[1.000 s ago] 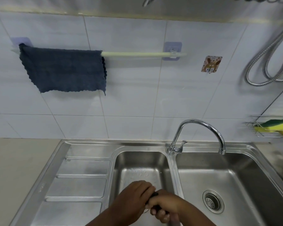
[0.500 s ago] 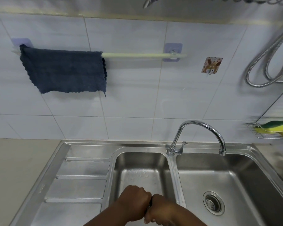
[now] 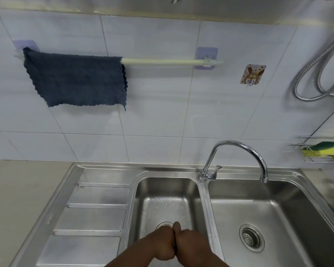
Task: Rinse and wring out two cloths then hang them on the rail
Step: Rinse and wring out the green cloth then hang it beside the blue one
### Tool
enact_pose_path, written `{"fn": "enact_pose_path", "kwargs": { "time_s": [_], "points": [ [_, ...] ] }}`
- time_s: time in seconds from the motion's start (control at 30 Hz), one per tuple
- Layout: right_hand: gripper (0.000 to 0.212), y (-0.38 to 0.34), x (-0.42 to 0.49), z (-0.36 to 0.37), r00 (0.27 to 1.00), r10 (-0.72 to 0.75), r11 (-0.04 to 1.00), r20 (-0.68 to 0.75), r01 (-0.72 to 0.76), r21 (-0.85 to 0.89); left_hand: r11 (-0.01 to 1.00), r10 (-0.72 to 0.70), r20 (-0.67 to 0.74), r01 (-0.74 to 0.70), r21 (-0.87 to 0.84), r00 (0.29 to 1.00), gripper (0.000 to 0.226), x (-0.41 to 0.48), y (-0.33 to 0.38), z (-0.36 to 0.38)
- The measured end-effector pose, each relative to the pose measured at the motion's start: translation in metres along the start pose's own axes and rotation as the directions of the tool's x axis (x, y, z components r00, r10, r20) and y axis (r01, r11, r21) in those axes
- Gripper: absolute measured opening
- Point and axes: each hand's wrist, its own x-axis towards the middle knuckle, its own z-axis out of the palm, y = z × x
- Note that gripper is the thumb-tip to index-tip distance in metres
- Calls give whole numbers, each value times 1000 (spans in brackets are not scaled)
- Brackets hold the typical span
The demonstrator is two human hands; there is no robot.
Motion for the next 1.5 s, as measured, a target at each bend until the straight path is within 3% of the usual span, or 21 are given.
{"fn": "enact_pose_path", "kwargs": {
  "time_s": [0.1,0.17,0.27,0.37,0.47,0.57,0.73,0.93,1.03,1.1,1.13,1.2,1.27,1.4,1.5],
  "points": [
    [51,4,-1,-9,999,49,987,14,-50,155,999,36,-93,-33,28,995,9,1,-2,5],
    [41,9,3,-15,987,109,937,122,-143,319,995,76,-235,-57,84,969,8,1,-6,10],
    [19,15,7,-30,939,146,829,310,-287,480,969,163,-429,-64,238,888,26,-3,-8,17],
    [14,18,4,-45,866,125,666,483,-434,606,901,340,-458,-145,409,821,51,-9,-11,15],
    [13,16,-6,-57,797,13,505,604,-527,684,846,441,-486,-168,507,754,37,-15,-21,12],
    [21,7,-10,-60,771,-23,523,636,-533,665,808,472,-475,-149,570,743,9,-20,-24,7],
    [20,-5,0,-54,863,108,767,494,-389,510,814,314,-373,-46,579,873,22,-17,-13,-8],
    [28,-3,1,-36,987,69,979,148,-95,178,916,75,-187,6,400,980,16,-10,4,-17],
    [23,0,3,-29,1000,-19,999,-17,20,31,965,-39,-113,67,255,993,24,-5,1,-17],
    [5,1,4,-23,992,-74,995,-107,65,-81,985,-99,-39,103,135,994,28,-3,0,-15],
    [9,3,5,-18,985,-90,990,-148,72,-122,991,-116,-2,116,70,993,31,-2,0,-14],
    [29,6,8,-10,993,-63,992,-101,51,-115,990,-117,53,120,-69,992,35,-1,0,-13],
    [33,10,12,-2,988,-46,992,-149,27,-124,973,-112,97,129,-190,989,31,-2,3,-14],
    [30,9,3,0,980,-89,984,-179,58,-170,946,-166,174,207,-249,971,28,-8,7,-15],
    [30,9,5,2,975,-106,981,-193,70,-182,955,-166,144,196,-224,976,27,-10,6,-17]
  ]
}}
